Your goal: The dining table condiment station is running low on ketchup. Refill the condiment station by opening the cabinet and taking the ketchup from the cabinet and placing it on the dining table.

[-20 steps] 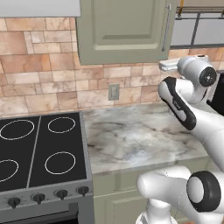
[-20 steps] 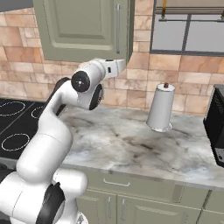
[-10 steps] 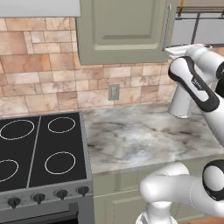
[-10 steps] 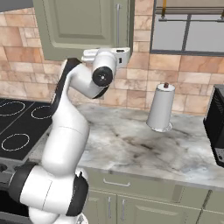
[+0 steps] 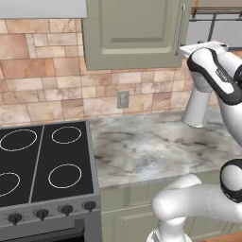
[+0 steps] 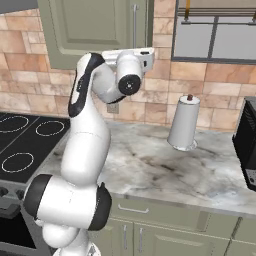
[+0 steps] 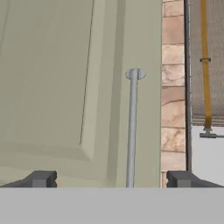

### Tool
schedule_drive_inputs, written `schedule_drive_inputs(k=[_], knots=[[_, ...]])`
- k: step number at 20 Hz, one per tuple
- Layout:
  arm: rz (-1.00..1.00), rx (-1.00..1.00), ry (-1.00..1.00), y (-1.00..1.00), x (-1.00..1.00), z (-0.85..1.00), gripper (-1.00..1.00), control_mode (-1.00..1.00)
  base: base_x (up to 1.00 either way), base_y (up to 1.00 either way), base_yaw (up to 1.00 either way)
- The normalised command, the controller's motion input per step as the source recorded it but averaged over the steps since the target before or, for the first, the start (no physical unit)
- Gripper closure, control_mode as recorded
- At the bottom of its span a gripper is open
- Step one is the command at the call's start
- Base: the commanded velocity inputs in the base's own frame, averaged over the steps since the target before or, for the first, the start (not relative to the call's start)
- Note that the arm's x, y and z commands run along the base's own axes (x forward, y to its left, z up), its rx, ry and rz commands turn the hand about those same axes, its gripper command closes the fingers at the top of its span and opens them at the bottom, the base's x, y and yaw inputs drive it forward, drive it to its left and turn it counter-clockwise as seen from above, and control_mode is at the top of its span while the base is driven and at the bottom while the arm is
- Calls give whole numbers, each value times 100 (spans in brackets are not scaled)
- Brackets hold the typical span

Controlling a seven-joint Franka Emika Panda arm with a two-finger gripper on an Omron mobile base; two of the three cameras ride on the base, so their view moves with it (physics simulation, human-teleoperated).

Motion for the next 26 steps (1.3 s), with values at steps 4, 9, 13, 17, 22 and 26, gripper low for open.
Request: schedule_drive_inputs(k=[4,9,13,17,22,26], knots=[[0,-4,-17,0,42,-1,-100,-100,0,0,0],[0,0,-12,0,45,0,-100,-100,0,0,0],[0,0,-2,0,47,1,-100,-100,0,0,0],[0,5,0,0,50,10,-100,-100,0,0,0],[1,2,2,0,37,3,-100,-100,0,0,0],[2,0,3,0,24,0,-100,-100,0,0,0]])
